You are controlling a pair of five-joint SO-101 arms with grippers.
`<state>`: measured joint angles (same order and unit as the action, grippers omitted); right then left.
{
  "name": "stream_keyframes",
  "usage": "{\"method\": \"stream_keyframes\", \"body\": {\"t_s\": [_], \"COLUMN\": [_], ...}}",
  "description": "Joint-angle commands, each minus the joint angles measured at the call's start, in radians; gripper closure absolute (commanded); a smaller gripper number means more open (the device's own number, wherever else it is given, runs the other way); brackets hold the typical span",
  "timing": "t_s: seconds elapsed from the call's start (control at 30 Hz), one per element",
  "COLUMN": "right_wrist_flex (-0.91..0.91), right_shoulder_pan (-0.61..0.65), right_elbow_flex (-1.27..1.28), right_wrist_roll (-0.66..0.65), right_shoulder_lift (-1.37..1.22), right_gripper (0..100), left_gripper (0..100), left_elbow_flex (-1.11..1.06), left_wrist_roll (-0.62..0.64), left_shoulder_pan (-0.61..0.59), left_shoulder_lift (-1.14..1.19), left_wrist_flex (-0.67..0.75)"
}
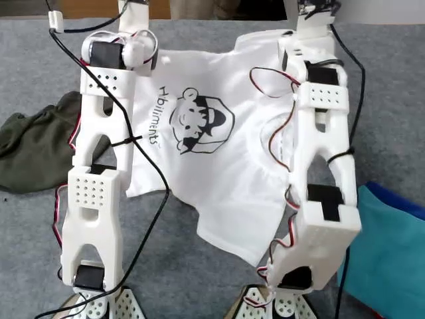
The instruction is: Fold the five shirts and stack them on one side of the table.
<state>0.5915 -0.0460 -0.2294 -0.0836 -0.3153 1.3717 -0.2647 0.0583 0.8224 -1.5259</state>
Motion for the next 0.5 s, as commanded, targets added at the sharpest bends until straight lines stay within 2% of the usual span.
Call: {"method": "stream_keyframes", "body": {"t_s": [0.0,0.2,0.47], "right_wrist_flex": [0.127,0.348,0.371], "right_shoulder_pan": [-0.013,0.001,0.004], "right_elbow_flex": [-0.058,-0.056,0.056], "right_wrist_roll": [-0.072,-0.141,-0.14], "right_shoulder_lift": [0.147,0.251,0.309], "right_gripper": [99.5,99.5,99.5], "left_gripper": [98,98,98], "left_elbow_flex": [0.046,0.046,0.034], "left_wrist_roll": [-0.009,-0.052,-0.052], "left_shoulder_pan": [-0.011,-0.009,-0.015], "left_shoulder_lift": [-0.021,-0.019,-0.019], "left_wrist_flex": [-0.08,-0.212,-0.236]}}
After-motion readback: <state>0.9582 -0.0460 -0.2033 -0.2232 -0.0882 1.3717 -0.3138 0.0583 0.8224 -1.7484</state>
